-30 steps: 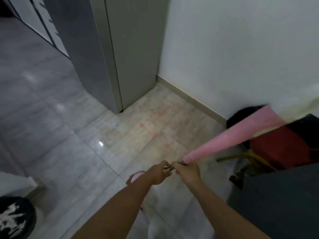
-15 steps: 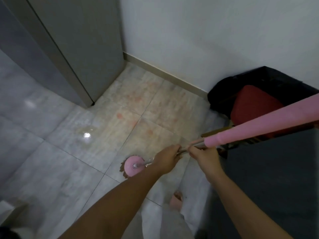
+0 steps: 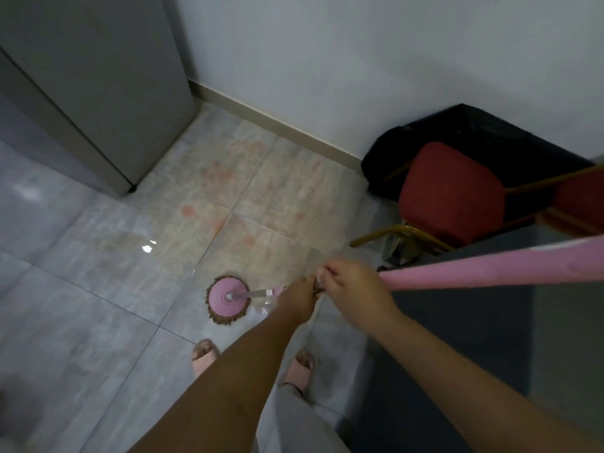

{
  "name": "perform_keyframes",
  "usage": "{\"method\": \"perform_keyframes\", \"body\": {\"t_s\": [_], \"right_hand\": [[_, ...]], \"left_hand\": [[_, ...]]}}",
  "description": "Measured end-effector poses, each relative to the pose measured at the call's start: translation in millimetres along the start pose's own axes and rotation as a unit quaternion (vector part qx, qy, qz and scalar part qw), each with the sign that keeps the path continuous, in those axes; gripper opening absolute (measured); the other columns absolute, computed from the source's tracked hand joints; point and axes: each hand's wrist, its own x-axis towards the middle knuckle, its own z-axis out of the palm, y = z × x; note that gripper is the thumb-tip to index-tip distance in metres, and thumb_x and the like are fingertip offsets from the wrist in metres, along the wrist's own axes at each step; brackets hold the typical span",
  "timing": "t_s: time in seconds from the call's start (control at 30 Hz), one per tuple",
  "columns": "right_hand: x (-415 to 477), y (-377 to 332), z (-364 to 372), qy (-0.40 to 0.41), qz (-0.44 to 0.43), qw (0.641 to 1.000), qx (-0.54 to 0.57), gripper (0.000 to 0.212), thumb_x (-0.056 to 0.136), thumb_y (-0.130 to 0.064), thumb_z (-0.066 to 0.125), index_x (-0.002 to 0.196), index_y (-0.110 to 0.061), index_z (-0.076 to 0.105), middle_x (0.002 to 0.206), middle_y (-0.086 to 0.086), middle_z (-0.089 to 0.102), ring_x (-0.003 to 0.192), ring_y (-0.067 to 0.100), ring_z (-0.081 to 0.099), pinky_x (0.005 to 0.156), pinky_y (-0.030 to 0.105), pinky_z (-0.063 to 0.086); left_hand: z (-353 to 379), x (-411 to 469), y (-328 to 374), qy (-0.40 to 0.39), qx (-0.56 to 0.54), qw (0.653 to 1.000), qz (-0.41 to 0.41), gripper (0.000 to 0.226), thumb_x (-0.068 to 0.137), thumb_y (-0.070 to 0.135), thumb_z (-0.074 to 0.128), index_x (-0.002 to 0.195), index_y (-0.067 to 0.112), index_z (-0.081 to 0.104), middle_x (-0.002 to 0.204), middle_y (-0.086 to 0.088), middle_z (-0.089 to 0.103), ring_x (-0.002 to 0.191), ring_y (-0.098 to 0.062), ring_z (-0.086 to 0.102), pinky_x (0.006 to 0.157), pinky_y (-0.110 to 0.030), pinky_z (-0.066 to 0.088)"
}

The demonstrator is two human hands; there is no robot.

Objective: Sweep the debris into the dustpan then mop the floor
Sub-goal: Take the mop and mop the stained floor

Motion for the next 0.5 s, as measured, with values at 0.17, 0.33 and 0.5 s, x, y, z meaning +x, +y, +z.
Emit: {"method": "perform_keyframes", "body": {"t_s": [0.17,0.33,0.5], "right_hand": [[4,38,-16,-0.262,0.135,0.906,-0.306,0.028,0.099,-0.019,0.042,0.112,-0.009,0.064,0.095,0.007,0.061,0.085,0.022,0.057,0.074,0.03,0.046],[-21,73,-16,-0.352,0.261,0.891,-0.12,0.033,0.1,-0.03,0.037,0.088,-0.007,0.057,0.062,0.01,0.054,0.047,0.019,0.047,0.046,0.021,0.038],[-21,81,1,-0.327,0.236,0.913,-0.055,0.032,0.1,-0.033,0.045,0.107,-0.011,0.066,0.067,0.007,0.056,0.054,0.019,0.051,0.049,0.023,0.039]], "left_hand": [[32,-23,-1,-0.032,0.094,0.994,0.049,0.025,0.099,0.026,0.043,0.119,0.013,0.049,0.12,-0.007,0.052,0.109,-0.027,0.054,0.086,-0.04,0.049],[36,-26,11,-0.091,0.187,0.973,0.097,0.027,0.098,0.025,0.046,0.122,0.012,0.047,0.12,-0.011,0.053,0.109,-0.029,0.055,0.087,-0.041,0.047],[32,-26,-7,-0.059,0.204,0.973,0.093,0.022,0.098,0.02,0.044,0.119,0.015,0.05,0.119,-0.008,0.054,0.107,-0.025,0.054,0.082,-0.035,0.045]]}}
